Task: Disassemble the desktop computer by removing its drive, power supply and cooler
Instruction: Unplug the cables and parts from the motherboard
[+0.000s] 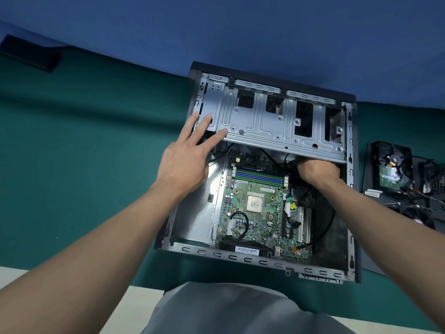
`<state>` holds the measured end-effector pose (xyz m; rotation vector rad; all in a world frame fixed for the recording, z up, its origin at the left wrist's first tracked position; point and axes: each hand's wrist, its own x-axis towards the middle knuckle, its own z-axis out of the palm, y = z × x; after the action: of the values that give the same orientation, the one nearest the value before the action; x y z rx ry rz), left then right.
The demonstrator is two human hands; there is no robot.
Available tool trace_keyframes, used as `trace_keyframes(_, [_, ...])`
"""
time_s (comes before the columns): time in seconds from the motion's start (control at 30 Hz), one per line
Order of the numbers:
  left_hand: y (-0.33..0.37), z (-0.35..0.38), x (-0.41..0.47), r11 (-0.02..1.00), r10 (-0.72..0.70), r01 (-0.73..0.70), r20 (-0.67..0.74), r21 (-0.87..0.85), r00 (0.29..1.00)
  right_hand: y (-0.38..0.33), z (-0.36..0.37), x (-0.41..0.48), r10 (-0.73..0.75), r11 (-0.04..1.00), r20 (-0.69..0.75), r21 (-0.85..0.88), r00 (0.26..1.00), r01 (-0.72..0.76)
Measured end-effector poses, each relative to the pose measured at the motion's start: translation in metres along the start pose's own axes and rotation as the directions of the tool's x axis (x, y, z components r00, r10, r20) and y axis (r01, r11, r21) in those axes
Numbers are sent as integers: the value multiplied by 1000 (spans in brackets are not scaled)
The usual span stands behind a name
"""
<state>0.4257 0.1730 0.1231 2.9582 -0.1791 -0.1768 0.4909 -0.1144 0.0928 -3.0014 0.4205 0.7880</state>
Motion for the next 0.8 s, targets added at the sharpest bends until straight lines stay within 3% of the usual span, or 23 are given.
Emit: trace_keyframes(0.8, [0, 1, 1, 1000, -1, 1, -1, 12, 1000, 0, -2, -8, 81, 996, 50, 17, 995, -82])
